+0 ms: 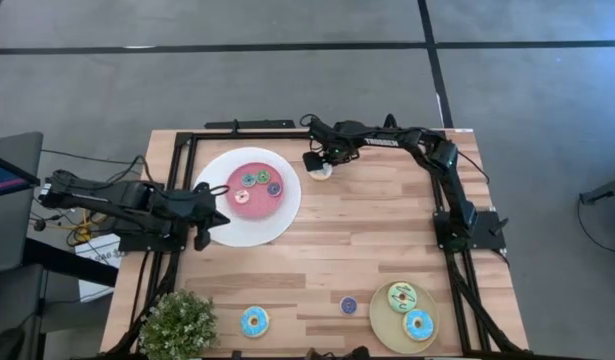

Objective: Pick & Place donuts
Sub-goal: Put the large white donut on the brown plate

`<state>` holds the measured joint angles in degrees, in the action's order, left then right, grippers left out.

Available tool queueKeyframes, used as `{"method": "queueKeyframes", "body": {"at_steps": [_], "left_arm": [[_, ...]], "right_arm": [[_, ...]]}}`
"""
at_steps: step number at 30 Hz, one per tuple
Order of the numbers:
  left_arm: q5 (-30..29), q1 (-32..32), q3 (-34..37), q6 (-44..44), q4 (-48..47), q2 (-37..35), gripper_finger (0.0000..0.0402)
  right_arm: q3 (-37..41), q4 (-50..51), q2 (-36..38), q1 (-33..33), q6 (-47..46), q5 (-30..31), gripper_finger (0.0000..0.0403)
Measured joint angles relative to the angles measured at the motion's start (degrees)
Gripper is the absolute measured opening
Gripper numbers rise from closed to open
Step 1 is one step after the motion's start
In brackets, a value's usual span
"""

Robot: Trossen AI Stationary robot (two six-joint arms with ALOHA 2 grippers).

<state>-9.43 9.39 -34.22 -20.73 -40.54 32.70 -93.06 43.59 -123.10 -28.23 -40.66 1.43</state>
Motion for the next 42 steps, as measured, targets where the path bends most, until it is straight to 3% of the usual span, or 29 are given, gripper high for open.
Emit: {"method": "queueKeyframes", "body": {"at_steps": [10,17,30,42], "left_arm": [[1.27,0.0,0.0,0.15,-1.19,-0.64,0.0],[1.59,0.0,0.0,0.61,-1.22,-0.62,0.0],[1.84,0.0,0.0,2.1,-1.22,-0.62,0.0],[4.68,0.02,0.0,2.36,-2.73,-1.19,0.0]], "right_arm": [[0.02,-0.11,-0.01,0.07,-1.8,-1.02,0.0155],[0.02,0.24,-0.01,0.35,-2.98,-1.57,0.0121],[0.02,0.94,0.0,2.43,-2.86,-0.55,0.0122],[0.02,-1.03,-0.79,2.93,-2.94,2.06,0.0202]]}}
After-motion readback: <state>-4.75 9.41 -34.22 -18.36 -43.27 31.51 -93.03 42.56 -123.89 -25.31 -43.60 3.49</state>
